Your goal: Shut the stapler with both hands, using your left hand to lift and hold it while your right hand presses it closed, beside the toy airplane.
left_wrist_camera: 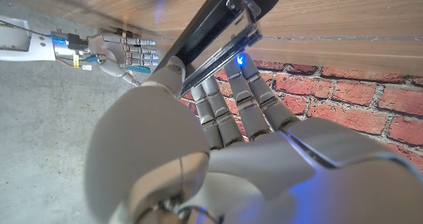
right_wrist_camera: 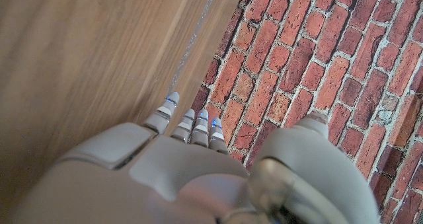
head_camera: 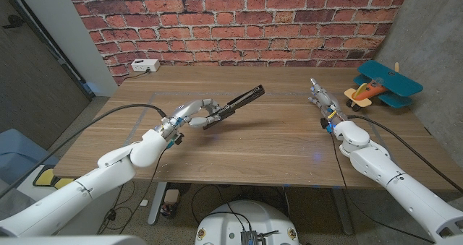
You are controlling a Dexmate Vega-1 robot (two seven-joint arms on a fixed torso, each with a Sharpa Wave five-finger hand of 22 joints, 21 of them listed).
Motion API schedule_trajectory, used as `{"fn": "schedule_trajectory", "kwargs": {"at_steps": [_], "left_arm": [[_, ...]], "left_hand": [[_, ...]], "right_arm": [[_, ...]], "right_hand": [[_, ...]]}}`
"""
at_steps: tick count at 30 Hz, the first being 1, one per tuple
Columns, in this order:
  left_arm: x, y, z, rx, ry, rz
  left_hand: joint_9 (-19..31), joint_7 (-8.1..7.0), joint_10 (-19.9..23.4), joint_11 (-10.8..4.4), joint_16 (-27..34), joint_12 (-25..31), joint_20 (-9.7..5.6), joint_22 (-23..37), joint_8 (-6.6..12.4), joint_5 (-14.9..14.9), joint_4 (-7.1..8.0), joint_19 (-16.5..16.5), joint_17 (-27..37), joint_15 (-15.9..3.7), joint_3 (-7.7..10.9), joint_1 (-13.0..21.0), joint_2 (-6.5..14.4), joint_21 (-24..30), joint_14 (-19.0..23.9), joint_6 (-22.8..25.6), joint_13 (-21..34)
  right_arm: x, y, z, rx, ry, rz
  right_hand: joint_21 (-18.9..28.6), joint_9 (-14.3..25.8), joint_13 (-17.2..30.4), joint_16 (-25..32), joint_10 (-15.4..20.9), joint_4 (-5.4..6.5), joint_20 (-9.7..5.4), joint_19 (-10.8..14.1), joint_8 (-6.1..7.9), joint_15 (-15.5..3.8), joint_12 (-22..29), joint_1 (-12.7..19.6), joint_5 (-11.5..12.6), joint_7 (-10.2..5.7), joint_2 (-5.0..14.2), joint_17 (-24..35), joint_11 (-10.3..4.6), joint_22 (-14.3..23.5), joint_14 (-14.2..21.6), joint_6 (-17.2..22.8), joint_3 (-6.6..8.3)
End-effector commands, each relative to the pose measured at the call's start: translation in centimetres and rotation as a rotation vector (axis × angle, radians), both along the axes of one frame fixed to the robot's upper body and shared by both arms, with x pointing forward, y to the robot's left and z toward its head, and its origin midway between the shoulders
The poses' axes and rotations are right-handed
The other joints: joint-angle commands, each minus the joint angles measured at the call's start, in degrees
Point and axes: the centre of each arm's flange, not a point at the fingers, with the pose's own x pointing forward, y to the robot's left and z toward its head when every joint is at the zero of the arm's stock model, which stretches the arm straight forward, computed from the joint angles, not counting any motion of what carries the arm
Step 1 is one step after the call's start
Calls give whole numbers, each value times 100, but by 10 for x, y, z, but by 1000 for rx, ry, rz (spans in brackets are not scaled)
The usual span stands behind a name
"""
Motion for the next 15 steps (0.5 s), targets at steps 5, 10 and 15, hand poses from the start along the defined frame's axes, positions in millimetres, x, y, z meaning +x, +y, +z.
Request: {"fn": "schedule_trajectory", "kwargs": {"at_steps": [5,10,15], "left_arm": [[4,1,5,-63,29,-58],[3,2,6,-68,22,-65],[3,-2,8,-83,24,-82]], "left_hand": [[190,-93,55,-11,-22,13,-7,38,-5,26,932,-27,27,-602,985,664,664,113,60,167,16],[178,-101,57,-5,-24,19,-11,50,-21,25,922,-44,25,-610,982,655,662,175,64,190,25],[177,-88,73,-4,-24,14,-12,58,-31,24,911,-60,33,-593,981,649,659,224,56,204,7]], "right_arm": [[-4,4,2,-1,-2,3],[-7,7,3,-7,-6,0],[-14,9,0,2,-11,-25]], "right_hand": [[26,32,12,12,58,-25,-16,7,19,-174,49,-40,-19,4,19,13,-17,12,23,59,-3],[27,32,12,12,57,-27,-17,8,19,-177,47,-38,-21,9,22,13,-21,12,23,64,-1],[26,32,13,12,58,-29,-19,7,18,-173,46,-37,-23,7,23,13,-14,13,24,65,1]]}}
